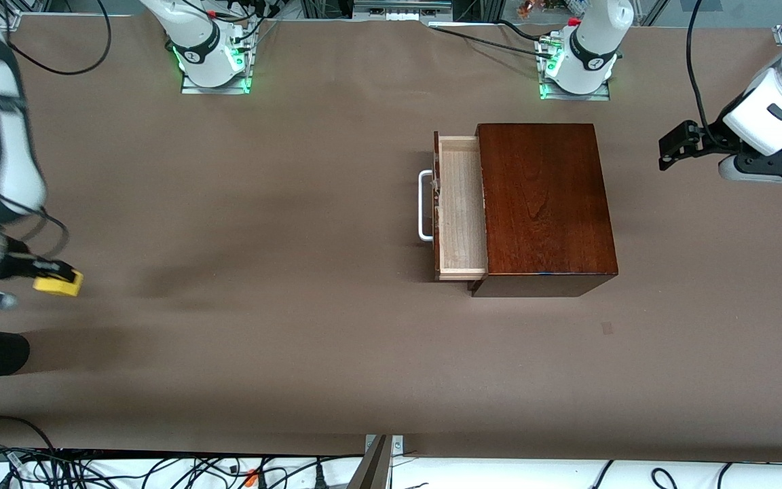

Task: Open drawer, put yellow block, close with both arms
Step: 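Grasp the yellow cube with the right gripper while the left gripper withdraws, then carry the yellow cube with the right gripper over the open drawer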

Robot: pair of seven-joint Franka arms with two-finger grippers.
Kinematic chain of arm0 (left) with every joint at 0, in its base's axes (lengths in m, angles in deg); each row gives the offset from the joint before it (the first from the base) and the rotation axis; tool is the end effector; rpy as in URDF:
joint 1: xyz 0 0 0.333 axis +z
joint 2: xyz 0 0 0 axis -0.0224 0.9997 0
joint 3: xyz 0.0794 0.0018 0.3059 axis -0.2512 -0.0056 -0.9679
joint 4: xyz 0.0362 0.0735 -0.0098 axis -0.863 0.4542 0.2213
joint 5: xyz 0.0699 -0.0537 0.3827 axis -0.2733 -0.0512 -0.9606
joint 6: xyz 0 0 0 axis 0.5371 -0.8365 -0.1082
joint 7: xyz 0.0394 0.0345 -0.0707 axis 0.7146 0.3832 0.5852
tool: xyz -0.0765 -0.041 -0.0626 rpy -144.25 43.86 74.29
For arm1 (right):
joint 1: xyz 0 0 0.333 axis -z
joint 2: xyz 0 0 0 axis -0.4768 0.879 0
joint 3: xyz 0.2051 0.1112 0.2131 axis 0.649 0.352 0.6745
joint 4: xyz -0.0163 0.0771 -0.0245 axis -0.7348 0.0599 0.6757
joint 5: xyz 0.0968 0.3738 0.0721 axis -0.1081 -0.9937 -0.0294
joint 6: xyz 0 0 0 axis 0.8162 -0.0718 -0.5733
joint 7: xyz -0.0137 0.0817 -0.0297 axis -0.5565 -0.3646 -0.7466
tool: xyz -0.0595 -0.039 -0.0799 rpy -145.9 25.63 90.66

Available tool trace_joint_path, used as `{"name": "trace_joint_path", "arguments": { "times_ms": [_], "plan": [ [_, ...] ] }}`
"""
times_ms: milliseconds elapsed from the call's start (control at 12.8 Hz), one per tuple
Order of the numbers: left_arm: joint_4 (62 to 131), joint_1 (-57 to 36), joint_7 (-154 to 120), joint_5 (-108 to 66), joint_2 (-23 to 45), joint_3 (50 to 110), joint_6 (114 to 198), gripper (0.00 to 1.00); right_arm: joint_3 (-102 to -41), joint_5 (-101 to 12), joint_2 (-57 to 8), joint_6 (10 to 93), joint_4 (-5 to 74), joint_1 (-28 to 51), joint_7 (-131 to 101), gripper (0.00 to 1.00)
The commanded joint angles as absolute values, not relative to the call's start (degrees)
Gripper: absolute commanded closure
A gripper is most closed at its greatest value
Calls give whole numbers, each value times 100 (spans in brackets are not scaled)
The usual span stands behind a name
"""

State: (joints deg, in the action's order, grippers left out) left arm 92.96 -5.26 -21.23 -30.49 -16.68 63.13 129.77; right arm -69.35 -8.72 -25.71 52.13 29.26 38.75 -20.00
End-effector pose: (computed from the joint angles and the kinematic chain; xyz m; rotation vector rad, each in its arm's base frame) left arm 0.5392 -0.0496 0.5975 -3.1237 0.0815 0.0805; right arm 0.6496 -0.1493 0.4021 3.1358 -0.1022 0.0191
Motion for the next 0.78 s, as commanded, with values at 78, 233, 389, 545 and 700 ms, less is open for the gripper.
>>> {"name": "trace_joint_path", "arguments": {
  "times_ms": [78, 233, 389, 545, 700],
  "plan": [
    [9304, -533, -2038, -3204, -1736, 6359, 12883, 0, -6695, -885, -3929, 3768, 3049, 3806, -1992, 100],
    [9313, -533, -2047, -3177, -1736, 6368, 12857, 0, -6205, -868, -4388, 3020, 3040, 3788, -837, 100],
    [9322, -506, -2055, -3160, -1745, 6351, 12787, 0, -5493, -885, -4643, 2501, 3031, 3788, 752, 100],
    [9313, -506, -2055, -3151, -1745, 6359, 12787, 0, -4702, -955, -4688, 2253, 2935, 3788, 2378, 100],
    [9313, -515, -2055, -3151, -1745, 6359, 12787, 0, -3763, -1008, -4645, 2234, 2786, 3779, 4345, 100]
  ]
}}
